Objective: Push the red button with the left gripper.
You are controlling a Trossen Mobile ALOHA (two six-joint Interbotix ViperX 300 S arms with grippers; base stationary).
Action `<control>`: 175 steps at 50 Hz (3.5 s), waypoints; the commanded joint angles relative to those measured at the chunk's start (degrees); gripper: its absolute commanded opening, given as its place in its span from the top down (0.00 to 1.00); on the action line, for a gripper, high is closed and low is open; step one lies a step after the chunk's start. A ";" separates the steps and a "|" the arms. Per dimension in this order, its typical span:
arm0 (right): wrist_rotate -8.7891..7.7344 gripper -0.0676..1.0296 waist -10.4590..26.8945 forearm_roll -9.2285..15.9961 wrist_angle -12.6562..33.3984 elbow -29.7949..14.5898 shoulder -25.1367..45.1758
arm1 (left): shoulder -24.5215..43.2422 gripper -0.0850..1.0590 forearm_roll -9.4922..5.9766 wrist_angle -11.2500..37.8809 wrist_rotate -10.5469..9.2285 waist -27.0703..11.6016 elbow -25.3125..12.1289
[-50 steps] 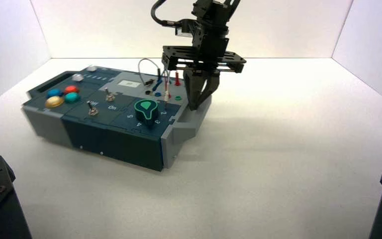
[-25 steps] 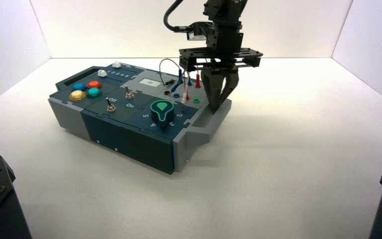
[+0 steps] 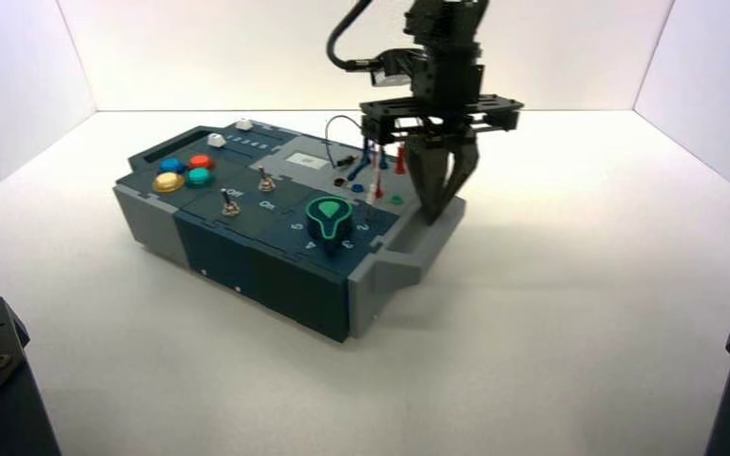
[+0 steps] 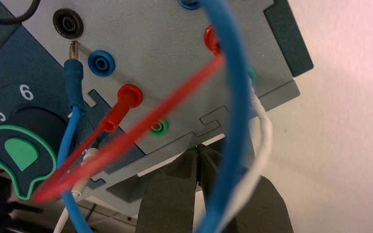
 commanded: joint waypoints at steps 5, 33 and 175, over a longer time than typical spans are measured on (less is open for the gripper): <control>0.62 0.96 -3.08 -0.88 1.23 2.81 -3.16 | 1.76 0.95 0.09 -0.53 0.53 0.18 -1.85; 0.62 0.96 -4.31 -1.32 0.70 5.71 -7.82 | 2.55 0.95 0.09 -0.26 0.88 0.09 -0.97; -5.01 0.96 -0.88 -0.26 -9.49 21.01 -60.12 | 68.99 0.95 -1.32 -12.74 6.86 -9.67 -11.25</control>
